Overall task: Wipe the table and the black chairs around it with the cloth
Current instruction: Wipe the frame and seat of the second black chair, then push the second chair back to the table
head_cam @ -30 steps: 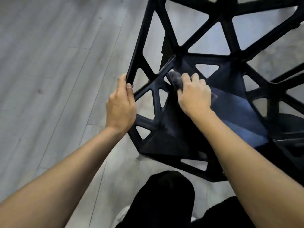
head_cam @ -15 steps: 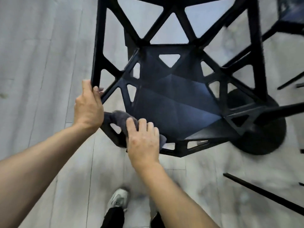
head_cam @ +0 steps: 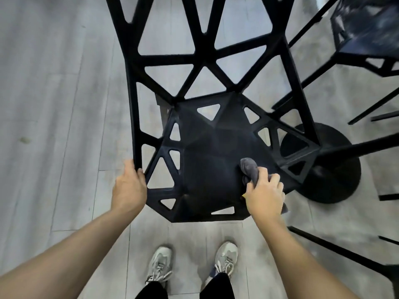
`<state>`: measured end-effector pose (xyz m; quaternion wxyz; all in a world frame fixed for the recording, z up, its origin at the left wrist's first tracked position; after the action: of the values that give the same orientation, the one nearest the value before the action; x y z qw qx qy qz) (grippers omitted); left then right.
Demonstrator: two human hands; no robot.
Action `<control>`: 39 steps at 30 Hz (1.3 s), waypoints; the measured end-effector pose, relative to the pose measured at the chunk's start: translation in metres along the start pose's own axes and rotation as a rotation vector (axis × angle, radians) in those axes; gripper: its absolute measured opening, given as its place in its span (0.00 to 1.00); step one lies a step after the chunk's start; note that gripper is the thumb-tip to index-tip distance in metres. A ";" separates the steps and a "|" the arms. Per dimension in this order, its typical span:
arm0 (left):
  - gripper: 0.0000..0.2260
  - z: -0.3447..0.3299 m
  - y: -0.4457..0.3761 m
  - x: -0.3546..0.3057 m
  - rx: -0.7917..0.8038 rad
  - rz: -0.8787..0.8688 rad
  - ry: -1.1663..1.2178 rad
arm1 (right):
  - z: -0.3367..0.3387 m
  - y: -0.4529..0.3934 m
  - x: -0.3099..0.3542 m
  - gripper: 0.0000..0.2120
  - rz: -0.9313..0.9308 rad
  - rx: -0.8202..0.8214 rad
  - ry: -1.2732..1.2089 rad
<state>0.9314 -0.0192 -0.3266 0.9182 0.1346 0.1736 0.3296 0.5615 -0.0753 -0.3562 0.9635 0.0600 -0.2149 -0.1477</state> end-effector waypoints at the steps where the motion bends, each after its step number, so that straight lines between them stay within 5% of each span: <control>1: 0.09 0.006 0.003 -0.002 0.004 -0.031 -0.037 | 0.002 0.004 0.004 0.19 -0.039 0.037 -0.057; 6: 0.21 0.048 0.038 -0.025 -0.038 -0.279 -0.214 | 0.036 0.039 0.048 0.21 -0.004 0.141 -0.269; 13: 0.20 0.146 0.101 -0.049 -0.040 -0.505 -0.293 | 0.127 0.086 0.125 0.27 0.077 0.218 -0.321; 23: 0.21 0.323 0.178 -0.062 -0.262 -0.747 -0.305 | 0.252 0.160 0.245 0.28 0.204 0.087 -0.338; 39: 0.15 0.479 0.141 -0.044 -0.399 -0.766 -0.319 | 0.311 0.181 0.399 0.27 0.305 -0.024 -0.496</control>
<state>1.0165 -0.0062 0.1668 0.9971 -0.0697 0.0006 -0.0312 0.8186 -0.0435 0.1145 0.8933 -0.0221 -0.4488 -0.0139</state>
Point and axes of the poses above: each hand's wrist, its own y-axis away from the middle knuckle, its own z-axis out of the back of the hand, x = y × z, the point moved 8 cm from there along -y, towards the middle knuckle, and after that the axes turned 14 degrees about -y, right-handed, at the moved point
